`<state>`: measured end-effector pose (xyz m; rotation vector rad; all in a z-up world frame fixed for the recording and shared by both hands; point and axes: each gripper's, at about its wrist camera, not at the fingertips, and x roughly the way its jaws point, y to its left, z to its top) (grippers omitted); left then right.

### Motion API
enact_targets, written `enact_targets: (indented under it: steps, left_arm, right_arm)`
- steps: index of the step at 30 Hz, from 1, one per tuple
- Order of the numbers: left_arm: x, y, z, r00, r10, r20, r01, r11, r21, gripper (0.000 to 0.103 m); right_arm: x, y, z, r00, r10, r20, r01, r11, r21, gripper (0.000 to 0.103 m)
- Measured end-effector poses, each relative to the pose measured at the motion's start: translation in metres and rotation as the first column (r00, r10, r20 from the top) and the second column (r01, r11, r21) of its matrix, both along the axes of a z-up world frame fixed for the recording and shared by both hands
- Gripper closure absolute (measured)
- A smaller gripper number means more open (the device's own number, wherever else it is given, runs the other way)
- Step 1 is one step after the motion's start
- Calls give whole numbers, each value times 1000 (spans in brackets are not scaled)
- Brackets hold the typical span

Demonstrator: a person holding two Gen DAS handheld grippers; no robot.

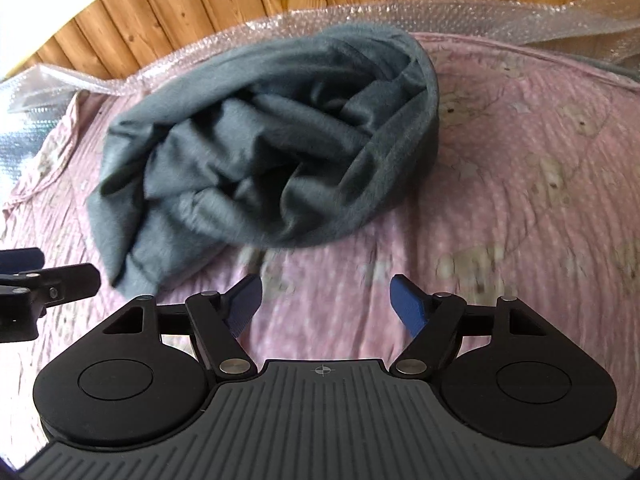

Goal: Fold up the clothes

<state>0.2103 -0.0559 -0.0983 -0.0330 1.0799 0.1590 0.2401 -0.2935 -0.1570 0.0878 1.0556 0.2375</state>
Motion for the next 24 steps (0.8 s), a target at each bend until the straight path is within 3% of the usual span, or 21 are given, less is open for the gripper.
enact_targets:
  steps: [2,5,7,8,9,10,12,14,16,19,20,22,24]
  left_arm:
    - [10,12,-8,999,50,-5,-49,999,13,11]
    - [26,28,-22,993,117,-19,-117,993,6,11]
    - [31,30,-27,992,126,-19,-126,992,0,11]
    - [33,30,-30,992,127,-18,-127,992,-3,11]
    - [35,30,-32,992,129,-18,-129,992,-5,11]
    - [37,30,-34,991,130,-17,-130,991,-8,11]
    - [42,31,-39,991,133,-16,-133,991,-13,11]
    - [46,31,-43,991,135,-14,-136,991,-19,9]
    - [50,31,-48,990,138,-13,-138,990,-24,5]
    - [63,24,-63,990,138,-40,-139,990,-23,8]
    - [67,21,-65,991,133,-33,-134,991,-22,12]
    - [73,16,-64,993,122,-7,-122,992,-28,35]
    - [79,11,-57,995,95,11,-95,995,-14,68]
  right_arm:
    - [19,0,0,999,-21,31,21,1000,12,15]
    - [53,11,-10,997,-17,78,15,999,37,13]
    - [71,21,-21,997,22,80,-26,998,54,31]
    - [77,26,-28,996,54,76,-58,997,54,68]
    - [81,27,-33,993,82,79,-86,995,47,89]
    - [80,23,-31,990,95,103,-100,994,47,90]
    - [64,0,-10,970,67,232,-67,998,-10,94]
    - [38,-32,22,916,32,399,29,989,-147,103]
    - [22,-72,34,897,-9,442,134,958,-252,103]
    - [21,-128,9,944,-86,318,187,935,-302,103]
    - [21,-141,1,957,-114,266,186,946,-265,100]
    - [20,-141,-5,971,-122,205,156,975,-158,86]
    - [19,-130,-6,980,-106,169,113,993,-33,27]
